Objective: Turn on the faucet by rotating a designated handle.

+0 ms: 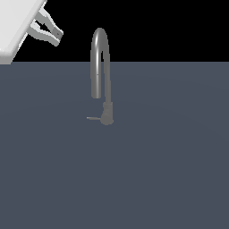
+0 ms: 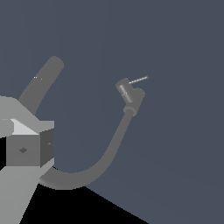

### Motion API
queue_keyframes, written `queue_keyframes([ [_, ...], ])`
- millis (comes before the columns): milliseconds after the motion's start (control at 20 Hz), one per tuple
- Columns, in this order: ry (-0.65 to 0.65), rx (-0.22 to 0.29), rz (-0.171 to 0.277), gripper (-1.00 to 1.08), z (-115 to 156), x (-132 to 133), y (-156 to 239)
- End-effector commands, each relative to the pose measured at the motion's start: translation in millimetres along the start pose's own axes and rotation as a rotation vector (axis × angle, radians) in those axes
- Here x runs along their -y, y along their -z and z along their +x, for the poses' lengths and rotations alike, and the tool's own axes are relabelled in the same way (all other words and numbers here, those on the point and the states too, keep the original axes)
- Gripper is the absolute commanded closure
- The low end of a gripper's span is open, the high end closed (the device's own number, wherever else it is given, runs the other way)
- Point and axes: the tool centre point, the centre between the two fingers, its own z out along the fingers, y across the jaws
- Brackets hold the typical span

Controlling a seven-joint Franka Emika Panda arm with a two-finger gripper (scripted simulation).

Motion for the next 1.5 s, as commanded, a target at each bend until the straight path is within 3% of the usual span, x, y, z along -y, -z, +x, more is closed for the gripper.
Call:
queue_keyframes([
  [0, 0.049, -0.001, -0.046, 1.08, 9, 6, -5],
  [1450, 0.523, 0.0, -0.507, 1.08, 79, 69, -70],
])
